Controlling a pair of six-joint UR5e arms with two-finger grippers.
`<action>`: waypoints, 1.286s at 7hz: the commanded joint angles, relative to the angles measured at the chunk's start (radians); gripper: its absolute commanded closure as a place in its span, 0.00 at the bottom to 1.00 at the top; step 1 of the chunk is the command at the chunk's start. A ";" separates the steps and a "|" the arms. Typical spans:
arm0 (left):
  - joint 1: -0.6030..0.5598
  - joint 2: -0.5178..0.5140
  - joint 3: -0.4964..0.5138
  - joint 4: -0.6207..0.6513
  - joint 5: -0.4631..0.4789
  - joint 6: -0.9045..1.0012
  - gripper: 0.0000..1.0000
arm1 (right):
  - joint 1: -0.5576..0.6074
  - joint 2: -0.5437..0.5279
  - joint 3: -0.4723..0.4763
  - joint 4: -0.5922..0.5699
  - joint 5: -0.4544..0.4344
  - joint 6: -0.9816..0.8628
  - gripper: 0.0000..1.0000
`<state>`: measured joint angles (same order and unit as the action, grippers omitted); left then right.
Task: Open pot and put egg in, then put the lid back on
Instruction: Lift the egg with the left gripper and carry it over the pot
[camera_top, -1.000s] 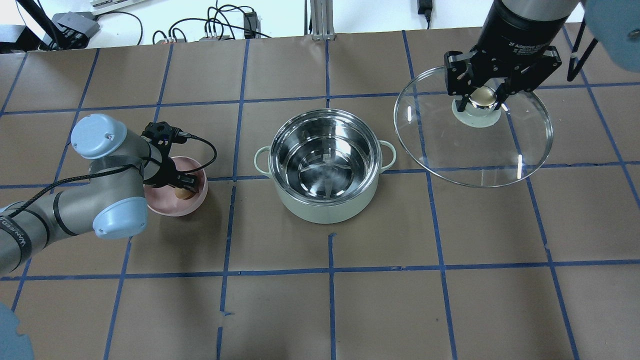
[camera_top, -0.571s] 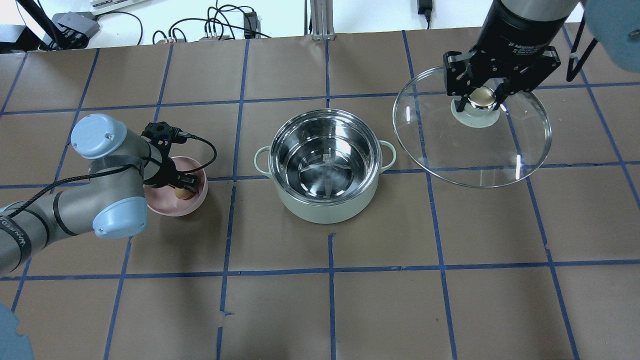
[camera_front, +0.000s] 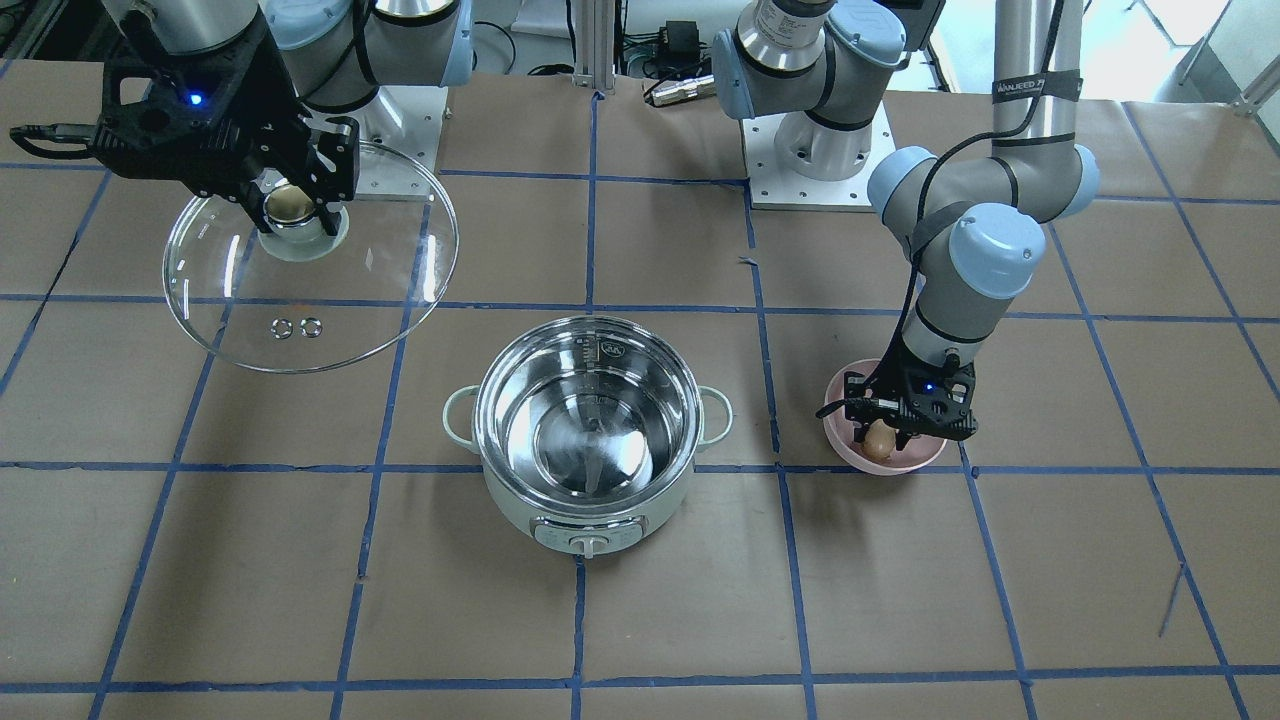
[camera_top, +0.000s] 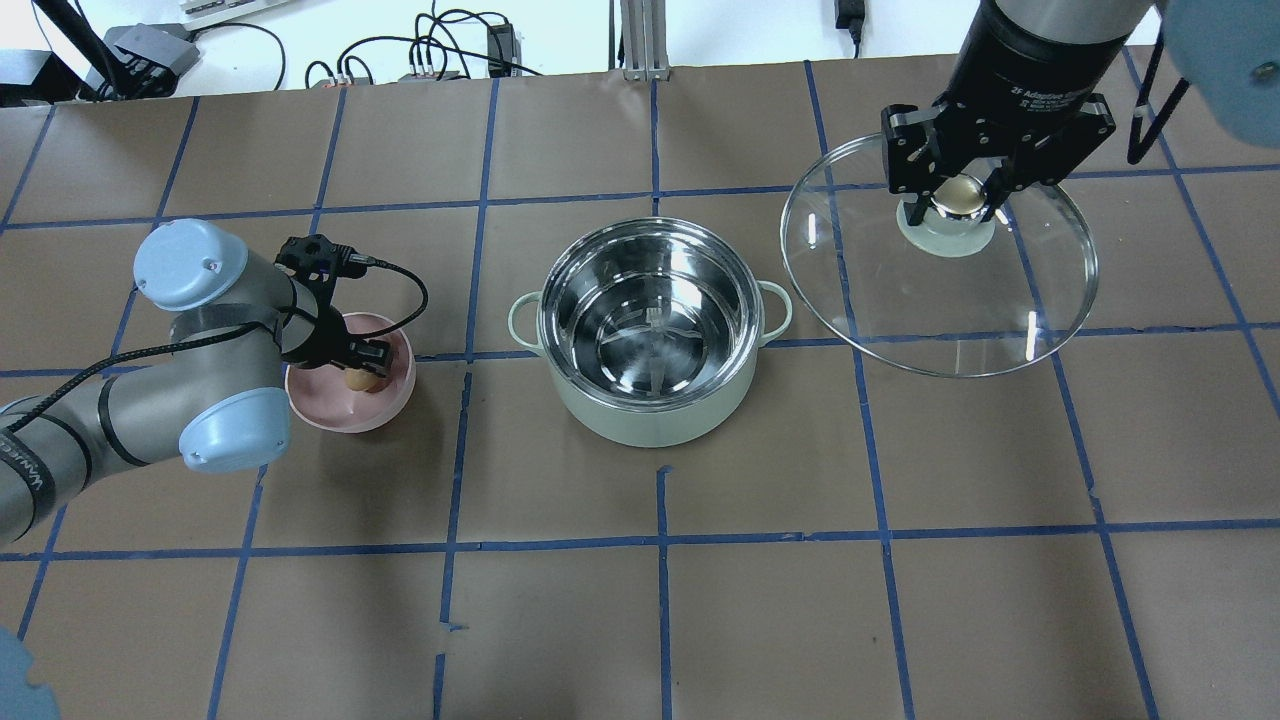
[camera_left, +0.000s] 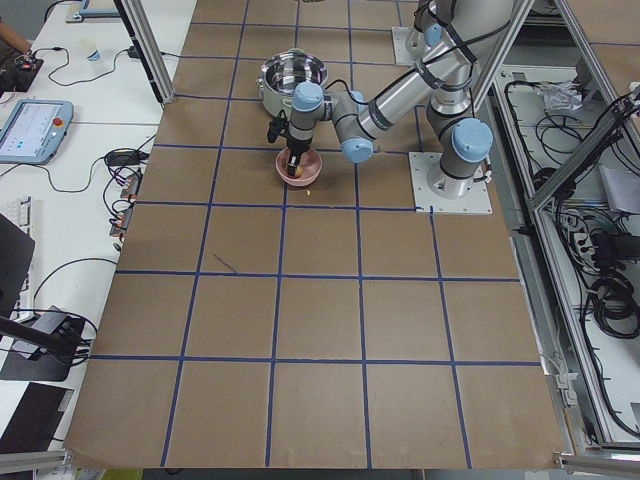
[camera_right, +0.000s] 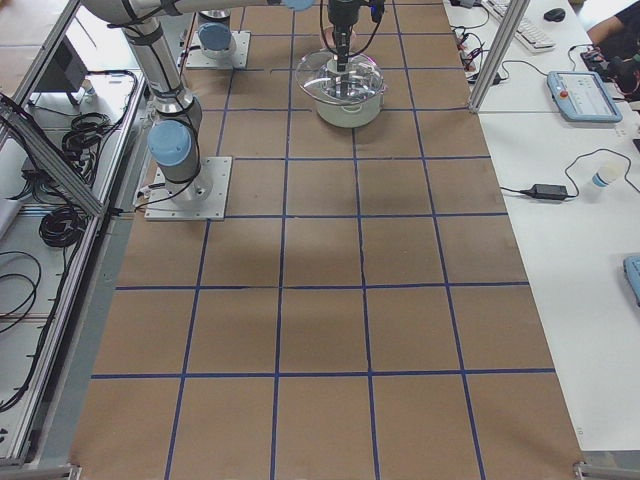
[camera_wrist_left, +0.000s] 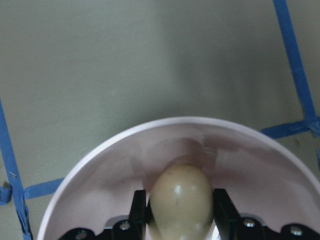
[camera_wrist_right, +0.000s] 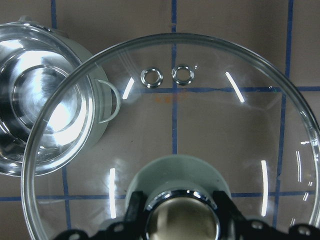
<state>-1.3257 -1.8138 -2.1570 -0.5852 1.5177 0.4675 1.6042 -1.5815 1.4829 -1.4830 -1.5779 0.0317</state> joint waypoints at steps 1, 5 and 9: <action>-0.015 0.019 0.040 -0.066 0.001 -0.009 0.87 | 0.000 0.000 0.000 0.001 -0.001 -0.003 1.00; -0.099 0.111 0.205 -0.377 0.004 -0.169 0.87 | -0.003 0.000 0.000 0.001 -0.002 -0.004 1.00; -0.335 0.087 0.368 -0.452 0.002 -0.488 0.87 | -0.003 0.000 0.000 0.004 -0.002 -0.004 1.00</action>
<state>-1.5869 -1.7173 -1.8280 -1.0283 1.5210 0.0890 1.6017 -1.5816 1.4834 -1.4801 -1.5800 0.0284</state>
